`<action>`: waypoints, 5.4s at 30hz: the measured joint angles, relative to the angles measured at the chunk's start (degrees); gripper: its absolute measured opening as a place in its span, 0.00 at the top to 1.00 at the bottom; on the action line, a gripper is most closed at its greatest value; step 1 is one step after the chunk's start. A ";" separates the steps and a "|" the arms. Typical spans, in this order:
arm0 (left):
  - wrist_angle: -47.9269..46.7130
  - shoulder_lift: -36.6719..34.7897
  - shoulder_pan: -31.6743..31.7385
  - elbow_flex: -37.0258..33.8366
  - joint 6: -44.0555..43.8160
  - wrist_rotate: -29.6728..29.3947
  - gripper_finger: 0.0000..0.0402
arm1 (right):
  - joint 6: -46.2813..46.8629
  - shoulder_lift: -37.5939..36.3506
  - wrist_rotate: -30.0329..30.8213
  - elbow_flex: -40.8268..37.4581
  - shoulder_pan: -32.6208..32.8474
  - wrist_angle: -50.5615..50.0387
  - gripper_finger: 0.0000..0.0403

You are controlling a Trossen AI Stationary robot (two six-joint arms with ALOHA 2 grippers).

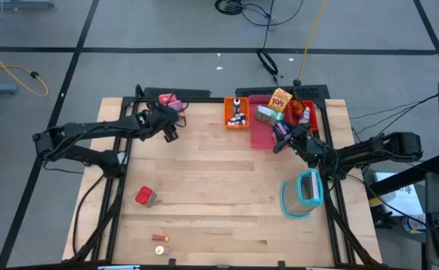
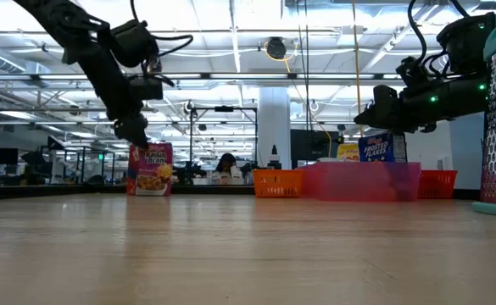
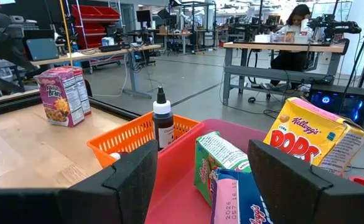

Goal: Pick & Place Kitchen Items
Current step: Put the purple cereal box into the pink bin

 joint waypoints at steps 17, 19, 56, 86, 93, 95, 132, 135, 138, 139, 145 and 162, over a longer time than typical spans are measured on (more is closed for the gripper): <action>3.94 2.76 0.24 0.00 6.00 -3.23 0.43 | -0.02 0.00 -0.02 0.00 -0.01 -0.02 0.40; 3.81 3.98 0.47 -0.04 6.06 -3.24 0.45 | -0.02 0.00 -0.02 0.01 0.00 -0.02 0.40; 5.35 7.13 -8.42 1.31 8.38 -18.93 1.00 | 0.01 0.00 -7.43 0.24 0.01 3.15 0.40; 7.40 10.21 -32.26 16.06 10.95 -19.15 1.00 | -1.33 8.46 -37.12 25.44 0.03 -15.66 0.40; 7.40 15.49 -33.17 19.75 10.73 -19.21 1.00 | -1.38 14.65 -38.98 30.02 0.36 -15.45 0.40; 8.01 17.07 -33.45 21.23 10.75 -19.20 1.00 | -1.49 15.93 -39.06 31.10 0.38 -15.66 0.40; 8.57 22.70 -35.30 25.24 10.20 -16.64 1.00 | -4.66 21.66 -40.37 36.19 -0.10 -16.85 0.40; 8.87 22.70 -35.41 25.24 10.41 -16.66 1.00 | -4.69 22.16 -40.31 36.29 -0.10 -16.53 0.40; 8.91 22.70 -35.49 25.24 10.26 -16.60 1.00 | -4.70 22.21 -40.39 36.20 -0.10 -15.69 0.46; 9.03 22.68 -35.57 25.24 10.25 -16.71 1.00 | -4.71 22.15 -40.45 36.22 -0.10 -15.07 0.50; 8.95 22.68 -35.93 25.24 10.16 -16.67 1.00 | -6.04 22.16 -40.92 36.25 -0.07 -14.99 0.81; 3.41 22.16 -35.90 25.16 2.02 -28.99 0.90 | -7.64 19.43 -39.97 36.23 -1.42 -19.37 0.99</action>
